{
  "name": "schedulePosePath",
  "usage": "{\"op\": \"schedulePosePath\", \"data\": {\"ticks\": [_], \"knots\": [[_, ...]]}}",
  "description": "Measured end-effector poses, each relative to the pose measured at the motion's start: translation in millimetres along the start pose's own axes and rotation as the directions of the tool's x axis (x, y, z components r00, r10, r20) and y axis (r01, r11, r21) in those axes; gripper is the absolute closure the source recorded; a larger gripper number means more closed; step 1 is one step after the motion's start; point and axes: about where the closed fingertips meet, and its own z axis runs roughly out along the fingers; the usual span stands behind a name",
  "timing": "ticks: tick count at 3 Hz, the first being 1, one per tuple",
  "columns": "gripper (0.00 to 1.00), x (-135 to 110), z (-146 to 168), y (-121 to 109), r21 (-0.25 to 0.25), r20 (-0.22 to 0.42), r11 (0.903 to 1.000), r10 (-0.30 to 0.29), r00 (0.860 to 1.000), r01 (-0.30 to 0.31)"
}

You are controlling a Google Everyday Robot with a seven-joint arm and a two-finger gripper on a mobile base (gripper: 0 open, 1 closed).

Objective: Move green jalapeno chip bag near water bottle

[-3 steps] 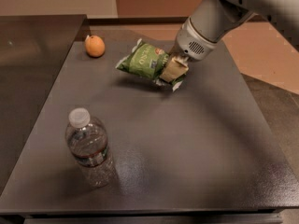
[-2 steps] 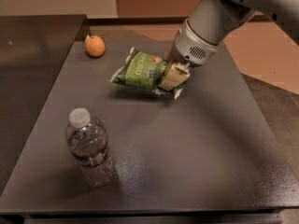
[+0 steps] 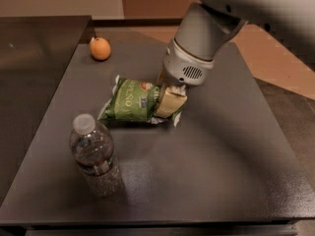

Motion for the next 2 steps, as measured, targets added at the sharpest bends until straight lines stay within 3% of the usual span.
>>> {"op": "schedulePosePath", "data": {"ticks": [1,2], "knots": [[1.0,-15,30,13,-0.064,-0.03,0.9974,-0.034,0.999,0.032],[0.82,-23,51,17,-0.111,-0.053,0.9926,-0.057,0.997,0.051]]}}
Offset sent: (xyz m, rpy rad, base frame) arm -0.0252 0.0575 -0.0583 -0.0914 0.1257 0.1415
